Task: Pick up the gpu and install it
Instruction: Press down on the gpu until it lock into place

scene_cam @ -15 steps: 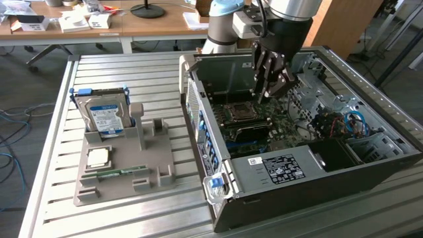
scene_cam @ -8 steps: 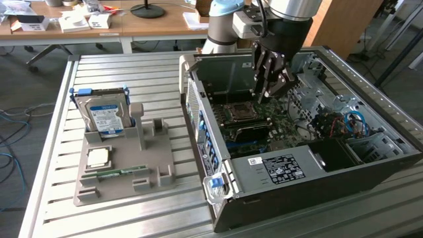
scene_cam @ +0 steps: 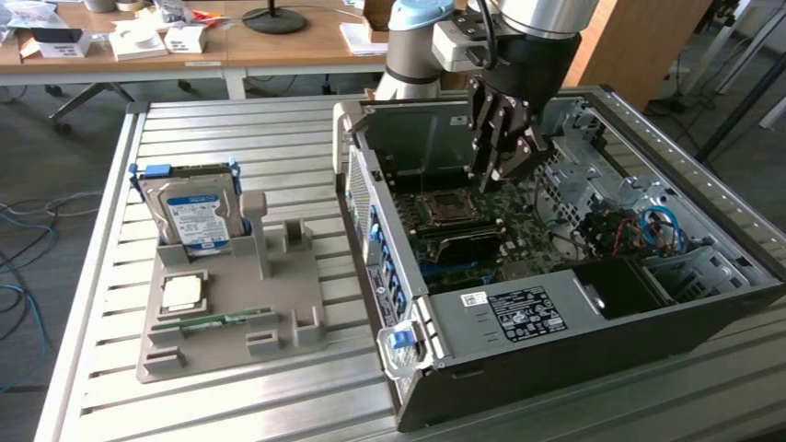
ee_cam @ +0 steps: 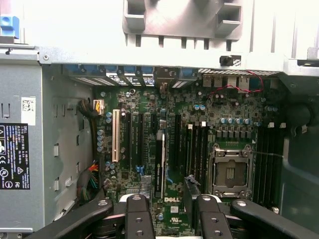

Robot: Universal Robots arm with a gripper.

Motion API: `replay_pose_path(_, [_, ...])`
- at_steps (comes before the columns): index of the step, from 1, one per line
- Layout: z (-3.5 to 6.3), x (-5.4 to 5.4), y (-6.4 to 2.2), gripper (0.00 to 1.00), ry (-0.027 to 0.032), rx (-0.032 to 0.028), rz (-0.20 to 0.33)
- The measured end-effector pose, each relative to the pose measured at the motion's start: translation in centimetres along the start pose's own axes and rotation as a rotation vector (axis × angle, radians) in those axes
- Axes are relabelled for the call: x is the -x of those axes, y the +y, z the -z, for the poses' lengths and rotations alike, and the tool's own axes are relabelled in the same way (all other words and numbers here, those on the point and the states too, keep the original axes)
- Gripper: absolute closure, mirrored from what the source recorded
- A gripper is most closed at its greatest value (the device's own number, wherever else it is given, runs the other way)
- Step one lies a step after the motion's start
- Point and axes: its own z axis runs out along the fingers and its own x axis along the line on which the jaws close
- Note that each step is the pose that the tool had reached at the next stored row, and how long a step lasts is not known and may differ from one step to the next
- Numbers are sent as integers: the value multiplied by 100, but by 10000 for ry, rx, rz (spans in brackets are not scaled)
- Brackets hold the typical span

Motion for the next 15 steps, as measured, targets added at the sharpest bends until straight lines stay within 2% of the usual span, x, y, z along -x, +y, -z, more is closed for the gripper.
replay_pose_path(4, [0,0,0,59,0,0,0])
replay_pose_path(6, [0,0,0,48,0,0,0])
replay_pose_path(7, [0,0,0,48,0,0,0])
replay_pose_path(9, [0,0,0,36,0,0,0])
replay_pose_path(10, [0,0,0,36,0,0,0])
replay_pose_path(11, [0,0,0,30,0,0,0])
replay_pose_path(15, [0,0,0,31,0,0,0])
